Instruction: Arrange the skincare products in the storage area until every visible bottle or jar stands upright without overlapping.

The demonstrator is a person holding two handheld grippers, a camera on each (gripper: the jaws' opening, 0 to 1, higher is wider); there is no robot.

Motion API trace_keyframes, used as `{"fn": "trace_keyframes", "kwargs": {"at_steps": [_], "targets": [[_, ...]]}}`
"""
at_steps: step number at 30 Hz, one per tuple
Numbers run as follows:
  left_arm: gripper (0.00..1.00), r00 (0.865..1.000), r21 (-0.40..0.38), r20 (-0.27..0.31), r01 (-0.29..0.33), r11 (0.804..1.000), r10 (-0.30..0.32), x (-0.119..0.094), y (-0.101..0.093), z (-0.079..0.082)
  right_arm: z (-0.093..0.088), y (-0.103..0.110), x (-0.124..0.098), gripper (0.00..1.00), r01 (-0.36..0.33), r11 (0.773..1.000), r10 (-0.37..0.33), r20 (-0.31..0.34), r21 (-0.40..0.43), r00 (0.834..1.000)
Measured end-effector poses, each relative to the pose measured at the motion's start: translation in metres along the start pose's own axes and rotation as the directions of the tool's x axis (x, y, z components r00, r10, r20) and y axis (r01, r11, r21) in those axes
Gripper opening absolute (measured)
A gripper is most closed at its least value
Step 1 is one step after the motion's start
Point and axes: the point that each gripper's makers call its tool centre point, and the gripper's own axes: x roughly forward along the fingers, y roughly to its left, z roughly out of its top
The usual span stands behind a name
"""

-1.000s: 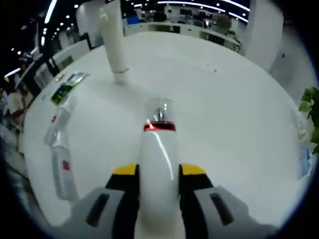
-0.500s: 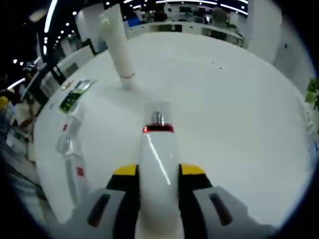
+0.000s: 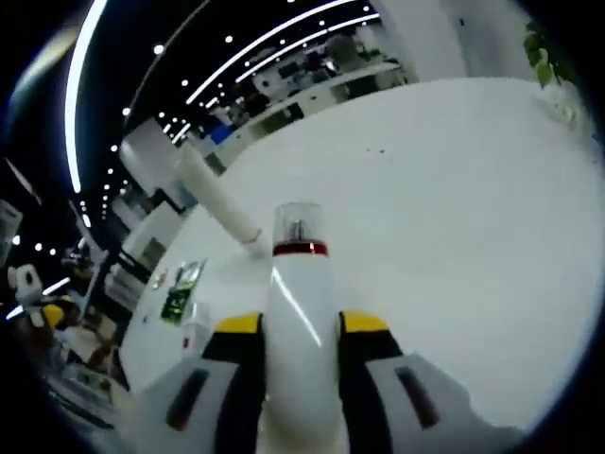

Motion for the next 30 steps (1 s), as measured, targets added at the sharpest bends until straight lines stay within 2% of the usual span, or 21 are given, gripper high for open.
{"fn": "trace_keyframes", "kwargs": {"at_steps": [3, 4, 7, 10, 15, 18, 23, 26, 28, 29, 30], "targets": [[0.22, 0.999, -0.060, 0.024, 0.039, 0.997, -0.037, 0.004, -0.003, 0.007, 0.007, 0.017, -0.006, 0.27, -0.050, 0.998, 0.047, 0.060, 0.039, 0.997], [0.23, 0.999, -0.069, 0.028, 0.046, 0.997, -0.044, 0.005, -0.003, 0.008, 0.008, 0.019, -0.007, 0.27, -0.058, 0.998, 0.055, 0.067, 0.040, 0.996], [0.25, 0.994, -0.093, 0.064, 0.090, 0.992, -0.084, 0.010, -0.009, 0.016, 0.016, 0.045, -0.016, 0.27, -0.134, 0.990, 0.130, 0.109, 0.031, 0.985], [0.30, 0.995, -0.095, 0.055, 0.089, 0.992, -0.084, 0.016, -0.009, 0.015, 0.020, 0.056, -0.022, 0.27, -0.157, 0.987, 0.152, 0.131, 0.027, 0.980], [0.34, 0.994, -0.110, 0.041, 0.106, 0.988, -0.103, 0.026, -0.010, 0.013, 0.028, 0.089, -0.031, 0.27, -0.236, 0.970, 0.223, 0.181, 0.052, 0.958], [0.35, 0.993, -0.114, 0.042, 0.113, 0.987, -0.109, 0.031, -0.012, 0.016, 0.028, 0.119, -0.038, 0.27, -0.329, 0.944, 0.319, 0.177, 0.031, 0.931], [0.37, 0.988, -0.136, 0.052, 0.150, 0.979, -0.144, 0.036, -0.017, 0.022, 0.030, 0.161, -0.048, 0.27, -0.420, 0.907, 0.414, 0.189, -0.010, 0.890], [0.38, 0.982, -0.172, 0.064, 0.187, 0.967, -0.179, 0.038, -0.023, 0.026, 0.034, 0.189, -0.054, 0.27, -0.483, 0.875, 0.479, 0.207, -0.033, 0.853], [0.38, 0.975, -0.187, 0.069, 0.221, 0.957, -0.212, 0.039, -0.027, 0.029, 0.035, 0.199, -0.055, 0.27, -0.504, 0.863, 0.500, 0.210, -0.039, 0.840], [0.38, 0.973, -0.192, 0.072, 0.227, 0.955, -0.217, 0.039, -0.026, 0.031, 0.036, 0.207, -0.057, 0.27, -0.526, 0.849, 0.523, 0.212, -0.045, 0.826], [0.39, 0.972, -0.199, 0.076, 0.232, 0.952, -0.221, 0.039, -0.026, 0.033, 0.036, 0.211, -0.058, 0.27, -0.536, 0.843, 0.533, 0.214, -0.047, 0.819]]}}
